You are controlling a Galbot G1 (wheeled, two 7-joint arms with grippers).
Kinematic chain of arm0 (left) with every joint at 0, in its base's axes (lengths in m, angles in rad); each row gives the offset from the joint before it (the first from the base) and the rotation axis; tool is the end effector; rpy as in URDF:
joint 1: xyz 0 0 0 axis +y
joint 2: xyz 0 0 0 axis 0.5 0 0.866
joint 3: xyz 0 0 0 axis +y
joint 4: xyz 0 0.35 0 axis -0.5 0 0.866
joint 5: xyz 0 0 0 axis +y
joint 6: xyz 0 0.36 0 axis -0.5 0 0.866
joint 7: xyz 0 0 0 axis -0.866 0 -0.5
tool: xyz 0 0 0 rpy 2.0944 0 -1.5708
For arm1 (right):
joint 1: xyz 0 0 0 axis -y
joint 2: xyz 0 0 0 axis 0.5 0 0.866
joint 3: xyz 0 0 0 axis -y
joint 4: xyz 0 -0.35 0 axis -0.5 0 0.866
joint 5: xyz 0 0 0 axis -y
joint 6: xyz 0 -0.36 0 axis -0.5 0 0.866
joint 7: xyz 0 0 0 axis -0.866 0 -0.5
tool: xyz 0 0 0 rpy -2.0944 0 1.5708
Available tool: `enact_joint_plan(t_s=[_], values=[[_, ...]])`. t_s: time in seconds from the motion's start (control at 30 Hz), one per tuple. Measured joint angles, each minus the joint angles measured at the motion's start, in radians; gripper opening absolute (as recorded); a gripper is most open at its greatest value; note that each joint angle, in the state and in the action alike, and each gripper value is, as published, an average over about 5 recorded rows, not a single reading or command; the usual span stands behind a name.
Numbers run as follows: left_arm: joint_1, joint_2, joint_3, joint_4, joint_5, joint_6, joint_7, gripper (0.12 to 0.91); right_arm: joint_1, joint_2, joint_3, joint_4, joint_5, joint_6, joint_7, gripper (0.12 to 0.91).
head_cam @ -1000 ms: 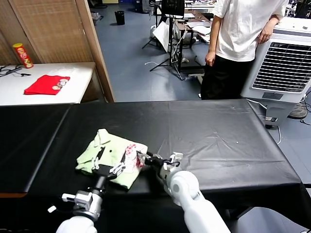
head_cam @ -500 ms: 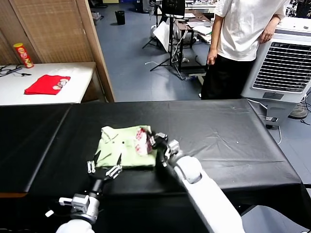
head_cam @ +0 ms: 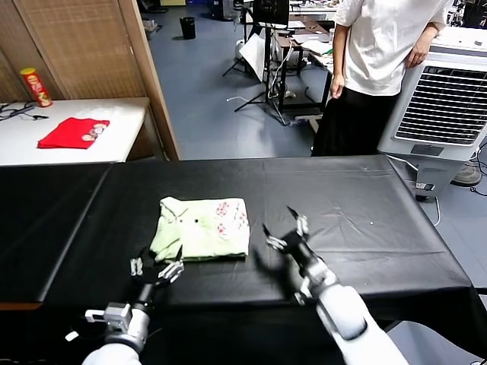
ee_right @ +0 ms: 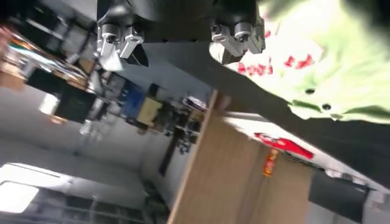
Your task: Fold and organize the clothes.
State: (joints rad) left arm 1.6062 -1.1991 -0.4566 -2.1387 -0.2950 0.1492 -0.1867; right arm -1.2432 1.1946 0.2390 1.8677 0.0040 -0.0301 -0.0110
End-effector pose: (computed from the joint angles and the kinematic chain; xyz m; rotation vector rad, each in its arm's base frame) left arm 0.1755 0.0379 -0.2904 -0.0961 -2.9523 -0.0320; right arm 0.2728 0.0000 -0.3224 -0.5739 3.0407 -0.4577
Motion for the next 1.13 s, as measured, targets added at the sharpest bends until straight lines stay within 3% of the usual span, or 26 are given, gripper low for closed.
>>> enact_joint_plan(t_s=[0.27, 0.43, 0.63, 1.13], values=[[0.09, 0.081, 0.0, -0.084, -0.059, 0.036, -0.065, 0.798, -0.428, 0.044, 0.2, 0.311, 0.104, -0.049, 0.134, 0.798], [0.173, 0.11, -0.015, -0.125, -0.072, 0.032, -0.088, 0.798, -0.623, 0.061, 0.265, 0.455, 0.163, -0.133, 0.182, 0.798], [0.257, 0.114, -0.05, -0.164, -0.133, 0.067, -0.099, 0.798, -0.737, 0.068, 0.29, 0.517, 0.181, -0.21, 0.193, 0.798], [0.334, 0.129, -0.144, -0.181, -0.185, 0.064, -0.078, 0.798, -0.778, 0.068, 0.285, 0.539, 0.177, -0.214, 0.195, 0.798]])
